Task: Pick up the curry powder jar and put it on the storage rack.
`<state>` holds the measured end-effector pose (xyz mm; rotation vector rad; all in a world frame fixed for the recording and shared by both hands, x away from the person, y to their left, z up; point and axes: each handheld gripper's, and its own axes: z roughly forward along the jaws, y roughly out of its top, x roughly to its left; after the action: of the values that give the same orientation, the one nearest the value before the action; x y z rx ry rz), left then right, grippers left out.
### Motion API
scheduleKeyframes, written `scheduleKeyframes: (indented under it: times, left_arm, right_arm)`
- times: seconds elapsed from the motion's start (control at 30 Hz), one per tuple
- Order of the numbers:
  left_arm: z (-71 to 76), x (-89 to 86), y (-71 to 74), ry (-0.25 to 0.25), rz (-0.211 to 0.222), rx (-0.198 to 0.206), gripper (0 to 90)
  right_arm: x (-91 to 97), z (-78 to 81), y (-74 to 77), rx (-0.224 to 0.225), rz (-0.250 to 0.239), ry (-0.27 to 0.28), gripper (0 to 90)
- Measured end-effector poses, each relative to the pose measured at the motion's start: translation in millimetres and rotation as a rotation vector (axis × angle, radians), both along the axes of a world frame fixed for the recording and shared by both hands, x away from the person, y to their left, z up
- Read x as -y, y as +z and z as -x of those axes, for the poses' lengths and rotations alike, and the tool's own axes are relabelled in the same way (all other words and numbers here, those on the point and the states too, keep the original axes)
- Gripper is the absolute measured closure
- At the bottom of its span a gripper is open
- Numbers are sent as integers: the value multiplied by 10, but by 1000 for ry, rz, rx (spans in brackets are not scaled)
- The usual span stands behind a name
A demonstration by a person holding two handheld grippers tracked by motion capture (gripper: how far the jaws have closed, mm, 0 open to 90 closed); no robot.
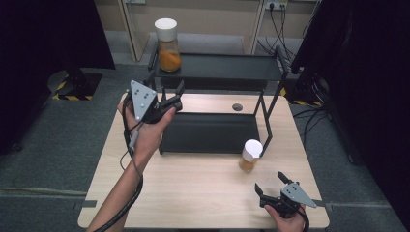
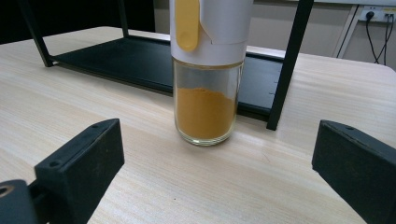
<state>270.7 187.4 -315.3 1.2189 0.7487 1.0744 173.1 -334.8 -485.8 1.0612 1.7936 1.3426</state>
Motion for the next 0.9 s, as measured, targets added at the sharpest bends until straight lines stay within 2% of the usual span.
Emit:
scheduleKeyframes:
  times: [0.1, 0.3, 0.53, 0.9]
  left_arm:
    - [81, 1, -103, -12, 1, 19, 156]
    - [175, -10, -252, -31, -8, -1, 154]
    - [265, -27, -359, -41, -19, -4, 153]
    - [417, -40, -544, -70, -26, -34, 150]
  right_arm:
    - [-1, 0, 1, -1, 0, 0, 27]
    - [-2, 1, 0, 1, 1, 0, 27]
    - [-5, 0, 2, 0, 3, 0, 27]
    - [-7, 2, 1, 0, 1, -1, 27]
